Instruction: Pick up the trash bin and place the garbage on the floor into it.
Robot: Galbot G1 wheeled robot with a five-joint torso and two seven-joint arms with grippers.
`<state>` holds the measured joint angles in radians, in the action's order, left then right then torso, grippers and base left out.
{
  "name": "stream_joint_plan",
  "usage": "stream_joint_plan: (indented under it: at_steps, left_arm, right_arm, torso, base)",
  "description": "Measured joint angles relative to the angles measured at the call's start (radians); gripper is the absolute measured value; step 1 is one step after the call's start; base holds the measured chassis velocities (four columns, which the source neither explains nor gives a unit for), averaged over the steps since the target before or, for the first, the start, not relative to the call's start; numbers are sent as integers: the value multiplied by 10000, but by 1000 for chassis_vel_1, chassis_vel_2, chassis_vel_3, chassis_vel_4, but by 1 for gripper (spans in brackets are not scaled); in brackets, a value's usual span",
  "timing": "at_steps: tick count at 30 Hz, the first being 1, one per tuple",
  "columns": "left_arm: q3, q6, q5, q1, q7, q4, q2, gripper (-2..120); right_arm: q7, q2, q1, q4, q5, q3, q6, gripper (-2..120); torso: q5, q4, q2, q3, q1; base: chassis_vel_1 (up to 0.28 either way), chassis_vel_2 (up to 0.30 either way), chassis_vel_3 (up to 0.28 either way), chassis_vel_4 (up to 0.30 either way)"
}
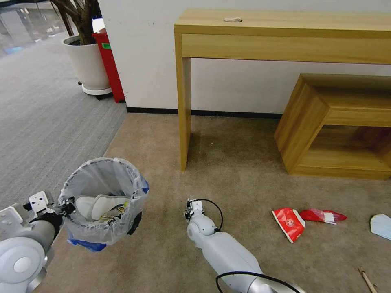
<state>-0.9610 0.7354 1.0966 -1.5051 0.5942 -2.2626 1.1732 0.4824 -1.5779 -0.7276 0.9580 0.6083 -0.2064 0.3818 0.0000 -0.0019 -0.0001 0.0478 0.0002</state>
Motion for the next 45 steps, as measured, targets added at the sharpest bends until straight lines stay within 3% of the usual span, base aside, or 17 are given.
stream_joint_plan:
  at_steps: [10, 17, 18, 25, 29, 30, 32, 35, 37, 39, 40, 44, 45]
  left_arm:
    - [78, 0, -23, -20, -2, 0, -19, 0]
    - [557, 0, -166, -14, 24, 12, -1, 0]
    - [557, 0, -166, -14, 24, 12, -1, 0]
    - [895, 0, -173, -59, 39, 25, -59, 0]
    - [943, 0, -174, -59, 41, 26, -61, 0]
    - [1220, 0, -175, -67, 60, 22, -63, 0]
    - [1294, 0, -181, -66, 71, 14, -64, 0]
    - [1757, 2, -151, -15, 86, -9, -70, 0]
    - [1810, 2, -118, 11, 85, -8, -76, 0]
    - [1921, 0, 169, 80, 39, -12, -119, 0]
    - [1921, 0, 169, 80, 39, -12, -119, 0]
    - [2236, 0, 461, 142, 22, -134, -210, 0]
    - [2236, 0, 461, 142, 22, -134, -210, 0]
  right_arm:
    - [-25, 234, -70, 399, 83, -48, -1, 17]
    - [13, 1834, -506, 3971, 651, -221, 119, 11]
    - [13, 1834, -506, 3971, 651, -221, 119, 11]
    - [-549, 3227, -879, 7069, 870, 294, -189, 11]
    - [-719, 3349, -890, 7313, 869, 359, -327, 11]
    - [-1674, 3834, -864, 8098, 645, 611, -1122, 11]
    - [-1936, 3906, -855, 8192, 622, 637, -1357, 11]
    - [-3532, 4240, -623, 8837, 798, 862, -2941, 11]
    - [-3888, 4240, -603, 8865, 881, 852, -3238, 11]
    - [-4964, 4110, -439, 8923, 1160, 806, -4448, 11]
    - [-4964, 4110, -439, 8923, 1160, 806, -4448, 11]
    - [-6945, 3843, -214, 8850, 1989, 522, -5738, 11]
    - [-6945, 3843, -214, 8850, 1989, 522, -5738, 11]
  torso:
    - [1, 1, 0, 0, 0]
    - [3, 0, 0, 0, 0]
    - [3, 0, 0, 0, 0]
    - [3, -1, 1, 0, -1]
    - [3, 0, 1, 0, 0]
    - [-1, -3, 2, -1, -1]
    - [4, -1, 1, -1, -1]
    - [-10, -3, 3, -3, -1]
    - [3, -1, 2, 1, 0]
    - [-4, -1, 2, -1, 0]
    - [-4, -1, 2, -1, 0]
    - [2, 0, 2, 0, -1]
    - [2, 0, 2, 0, -1]
  base:
    - [0, 0, 0, 0]
    - [0, 0, 0, 0]
    - [0, 0, 0, 0]
    - [0, 0, 0, 0]
    - [0, 0, 0, 0]
    - [0, 0, 0, 0]
    - [0, 0, 0, 0]
    - [0, 0, 0, 0]
    - [0, 0, 0, 0]
    - [0, 0, 0, 0]
    - [0, 0, 0, 0]
    - [0, 0, 0, 0]
    - [0, 0, 0, 0]
